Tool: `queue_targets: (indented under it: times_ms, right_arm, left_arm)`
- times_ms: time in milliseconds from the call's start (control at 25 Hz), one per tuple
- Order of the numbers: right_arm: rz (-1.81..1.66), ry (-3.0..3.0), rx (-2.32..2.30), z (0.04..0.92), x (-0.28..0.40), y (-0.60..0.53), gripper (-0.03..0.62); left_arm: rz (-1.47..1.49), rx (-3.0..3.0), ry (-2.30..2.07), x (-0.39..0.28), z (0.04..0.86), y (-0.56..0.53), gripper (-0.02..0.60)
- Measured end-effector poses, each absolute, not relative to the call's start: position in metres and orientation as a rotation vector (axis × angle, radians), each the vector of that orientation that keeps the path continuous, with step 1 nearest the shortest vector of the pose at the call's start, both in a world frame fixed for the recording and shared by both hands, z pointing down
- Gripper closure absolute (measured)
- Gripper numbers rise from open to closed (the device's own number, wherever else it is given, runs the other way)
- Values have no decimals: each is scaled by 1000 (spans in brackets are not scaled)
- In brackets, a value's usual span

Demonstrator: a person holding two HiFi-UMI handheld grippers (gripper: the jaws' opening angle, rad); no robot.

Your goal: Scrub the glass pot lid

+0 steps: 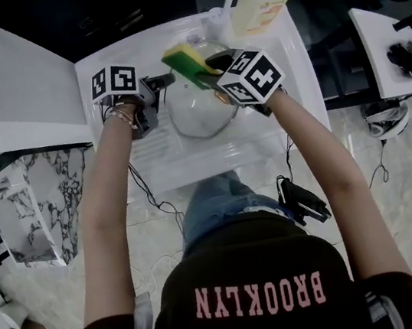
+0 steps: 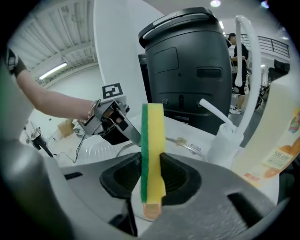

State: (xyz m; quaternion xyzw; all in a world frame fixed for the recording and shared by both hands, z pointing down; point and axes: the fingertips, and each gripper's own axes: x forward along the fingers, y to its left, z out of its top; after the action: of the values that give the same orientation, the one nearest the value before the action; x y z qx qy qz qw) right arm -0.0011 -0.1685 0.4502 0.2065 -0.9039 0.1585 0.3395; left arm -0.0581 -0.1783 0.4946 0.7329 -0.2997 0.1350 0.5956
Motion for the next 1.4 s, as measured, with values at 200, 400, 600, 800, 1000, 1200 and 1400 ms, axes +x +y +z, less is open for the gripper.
queue_targets:
  times_ms: [200, 400, 600, 800, 1000, 1200, 1400]
  right_arm:
    - [256, -2260, 463, 459, -11, -170, 491]
    - [304, -2247, 429, 465, -2, -175, 491]
    - [334, -2212, 440, 479, 19, -182, 490]
    - [408, -2200, 502, 494, 44, -184, 491]
    - [535, -2181, 576, 524, 73, -169, 491]
    - [723, -2162, 662, 551, 92, -147, 493]
    - [866, -2110, 716, 575, 105, -129, 493]
  left_arm:
    - [374, 1736, -700, -57, 494, -178, 512]
    - [371, 1742, -686, -57, 495, -178, 514]
    - [371, 1741, -685, -59, 498, -178, 512]
    - [368, 1738, -680, -59, 499, -179, 512]
    - [362, 1729, -679, -61, 501, -180, 512]
    - [358, 1724, -677, -63, 504, -181, 512]
    - [351, 1721, -672, -63, 505, -181, 512]
